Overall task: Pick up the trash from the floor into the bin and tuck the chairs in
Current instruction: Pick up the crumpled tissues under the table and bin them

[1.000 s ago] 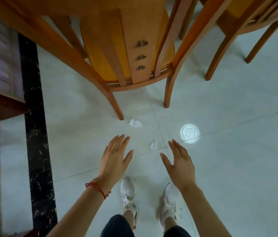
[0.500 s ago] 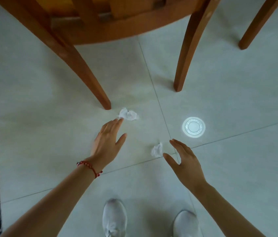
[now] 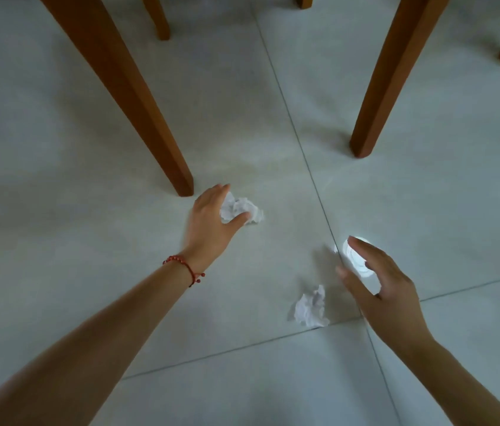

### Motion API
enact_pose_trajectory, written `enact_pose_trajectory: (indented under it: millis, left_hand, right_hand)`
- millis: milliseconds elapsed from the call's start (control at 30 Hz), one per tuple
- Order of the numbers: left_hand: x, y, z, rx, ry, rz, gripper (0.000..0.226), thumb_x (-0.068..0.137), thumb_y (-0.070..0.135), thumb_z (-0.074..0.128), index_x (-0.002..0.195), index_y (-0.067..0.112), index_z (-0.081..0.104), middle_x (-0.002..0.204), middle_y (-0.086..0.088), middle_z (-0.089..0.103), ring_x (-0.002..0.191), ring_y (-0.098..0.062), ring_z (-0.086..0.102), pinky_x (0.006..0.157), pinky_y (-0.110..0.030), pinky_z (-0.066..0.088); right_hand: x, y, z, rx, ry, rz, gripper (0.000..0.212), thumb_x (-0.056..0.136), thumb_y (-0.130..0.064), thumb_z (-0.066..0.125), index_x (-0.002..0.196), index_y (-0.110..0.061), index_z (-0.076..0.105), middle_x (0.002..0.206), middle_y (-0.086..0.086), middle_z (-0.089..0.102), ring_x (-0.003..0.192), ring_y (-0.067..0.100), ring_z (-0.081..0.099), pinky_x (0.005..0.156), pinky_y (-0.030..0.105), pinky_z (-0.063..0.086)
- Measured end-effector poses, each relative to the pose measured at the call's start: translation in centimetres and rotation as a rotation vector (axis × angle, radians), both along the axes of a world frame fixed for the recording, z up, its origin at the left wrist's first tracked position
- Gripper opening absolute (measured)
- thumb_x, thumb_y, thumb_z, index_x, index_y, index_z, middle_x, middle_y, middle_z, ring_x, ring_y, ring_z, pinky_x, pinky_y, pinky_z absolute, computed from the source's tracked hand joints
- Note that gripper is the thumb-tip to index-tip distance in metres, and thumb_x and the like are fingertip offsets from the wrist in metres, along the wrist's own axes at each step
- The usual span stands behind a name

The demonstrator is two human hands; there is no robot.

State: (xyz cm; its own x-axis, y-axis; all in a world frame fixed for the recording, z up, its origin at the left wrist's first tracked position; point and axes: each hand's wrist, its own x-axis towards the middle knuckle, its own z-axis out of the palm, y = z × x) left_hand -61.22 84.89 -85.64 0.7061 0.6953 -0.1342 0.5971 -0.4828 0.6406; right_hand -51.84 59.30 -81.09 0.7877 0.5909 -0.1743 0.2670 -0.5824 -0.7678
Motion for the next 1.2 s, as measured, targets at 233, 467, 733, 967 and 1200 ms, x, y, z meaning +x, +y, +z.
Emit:
enact_pose_trajectory:
  millis: [233, 467, 733, 967, 1200]
  left_hand:
    - [1.2, -1.2, -3.1, 0.021, -0.09, -0.002, 0.072, 0.067, 0.042, 0.075, 0.129, 0.015, 0.048, 0.136, -0.008, 0.05, 0.127, -0.021, 0.042, 0.101, -0.019, 0.026]
    - [1.4, -3.7, -3.3, 0.127, -0.132, -0.167, 0.046, 0.076, 0.024, 0.07, 0.119, 0.014, 0.059, 0.129, -0.008, 0.057, 0.123, -0.022, 0.048, 0.102, -0.03, 0.037]
    - [1.8, -5.9, 0.0, -0.356, -0.299, 0.197, 0.017, 0.073, 0.015, 0.073, 0.089, 0.018, 0.074, 0.075, 0.014, 0.068, 0.063, 0.007, 0.058, 0.057, -0.003, 0.04]
    - [-0.5, -6.1, 1.5, -0.987, -0.317, 0.471, 0.009, 0.072, 0.014, 0.073, 0.069, 0.022, 0.074, 0.075, 0.0, 0.074, 0.076, -0.015, 0.07, 0.064, -0.02, 0.051]
    - [-1.8, -5.7, 1.2, -1.046, -0.335, 0.544, 0.009, 0.077, 0.008, 0.066, 0.08, 0.015, 0.071, 0.076, 0.002, 0.075, 0.073, -0.014, 0.07, 0.062, -0.016, 0.054]
  right_hand:
    - [-0.1, 0.4, -1.8, 0.053, 0.023, 0.048, 0.054, 0.073, -0.048, 0.054, 0.122, -0.027, 0.055, 0.115, -0.033, 0.045, 0.104, -0.006, 0.044, 0.087, -0.003, 0.027]
    - [-0.5, 0.0, -3.0, 0.001, 0.041, 0.068, 0.043, 0.078, -0.034, 0.063, 0.12, -0.03, 0.056, 0.113, -0.034, 0.046, 0.105, -0.002, 0.048, 0.084, -0.006, 0.025]
    - [-1.6, 0.7, -2.6, 0.069, 0.093, 0.098, 0.038, 0.076, -0.045, 0.055, 0.111, -0.051, 0.043, 0.117, -0.034, 0.046, 0.109, -0.004, 0.048, 0.088, -0.005, 0.026]
    - [-2.2, 0.4, -3.3, -0.019, -0.05, 0.23, 0.052, 0.074, -0.036, 0.071, 0.123, -0.027, 0.054, 0.123, -0.023, 0.047, 0.115, 0.0, 0.044, 0.091, 0.001, 0.029]
    - [-5.1, 0.4, -4.5, -0.214, -0.427, 0.443, 0.053, 0.056, -0.032, 0.085, 0.103, -0.018, 0.066, 0.102, 0.003, 0.067, 0.085, 0.023, 0.065, 0.058, 0.026, 0.054]
